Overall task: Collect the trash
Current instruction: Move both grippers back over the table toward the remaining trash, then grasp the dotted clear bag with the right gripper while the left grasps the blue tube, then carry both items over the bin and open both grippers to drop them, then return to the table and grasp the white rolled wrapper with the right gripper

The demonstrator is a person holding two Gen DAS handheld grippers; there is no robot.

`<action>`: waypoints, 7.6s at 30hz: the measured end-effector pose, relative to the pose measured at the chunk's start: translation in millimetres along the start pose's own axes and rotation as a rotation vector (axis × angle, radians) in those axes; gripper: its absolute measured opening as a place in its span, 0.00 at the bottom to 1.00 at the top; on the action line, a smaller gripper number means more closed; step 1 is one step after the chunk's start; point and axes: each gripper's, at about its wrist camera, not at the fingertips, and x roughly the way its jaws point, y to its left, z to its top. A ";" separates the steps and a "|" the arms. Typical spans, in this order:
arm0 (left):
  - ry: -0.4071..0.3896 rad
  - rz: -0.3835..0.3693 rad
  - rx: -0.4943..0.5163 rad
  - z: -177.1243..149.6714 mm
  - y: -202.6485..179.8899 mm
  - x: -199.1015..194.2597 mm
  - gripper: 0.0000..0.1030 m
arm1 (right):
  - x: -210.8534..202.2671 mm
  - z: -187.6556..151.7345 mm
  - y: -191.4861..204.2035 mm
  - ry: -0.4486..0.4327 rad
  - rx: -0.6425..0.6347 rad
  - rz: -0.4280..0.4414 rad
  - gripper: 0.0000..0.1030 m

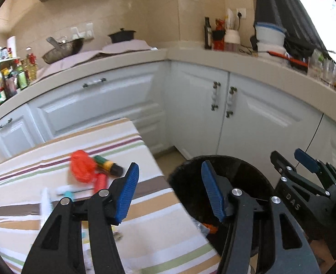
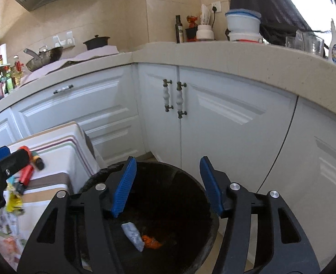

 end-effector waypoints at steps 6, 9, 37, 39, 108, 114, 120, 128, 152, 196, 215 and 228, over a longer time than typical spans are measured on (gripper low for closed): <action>-0.016 0.063 -0.056 -5.4 40.0 -29.8 0.55 | -36.4 -3.1 23.9 -0.029 -0.023 0.033 0.56; -0.014 0.110 -0.098 -16.2 68.3 -44.5 0.59 | -50.8 -8.7 40.4 -0.026 -0.036 0.060 0.56; 0.084 0.388 -0.227 -121.5 196.0 -97.7 0.68 | -118.1 -97.3 196.3 0.074 -0.277 0.382 0.75; 0.091 0.386 -0.235 -126.0 198.7 -98.5 0.69 | -116.8 -103.5 203.3 0.084 -0.298 0.378 0.75; 0.180 0.317 -0.213 -134.8 178.4 -77.8 0.69 | -115.8 -83.3 189.0 0.072 -0.357 0.385 0.05; 0.209 0.295 -0.171 -139.5 161.7 -67.8 0.45 | -111.5 -77.3 167.1 0.065 -0.306 0.348 0.05; 0.222 0.287 -0.161 -146.6 156.6 -63.5 0.14 | -109.2 -76.5 153.5 0.059 -0.278 0.332 0.05; 0.152 0.303 -0.144 -138.7 150.5 -86.4 0.07 | -111.9 -70.7 142.4 0.033 -0.249 0.309 0.05; -0.097 -0.012 -0.019 -9.5 31.5 -47.7 0.07 | -59.6 6.5 36.6 -0.063 -0.069 0.060 0.05; -0.003 0.025 -0.003 -8.8 33.2 -13.4 0.55 | -31.7 -3.5 35.4 0.020 -0.036 0.104 0.30; 0.094 0.262 -0.149 -94.2 152.4 -73.6 0.59 | -79.0 -84.4 142.6 0.160 -0.222 0.350 0.35; 0.153 0.315 -0.207 -124.4 188.1 -79.5 0.59 | -71.2 -104.0 164.7 0.230 -0.295 0.366 0.35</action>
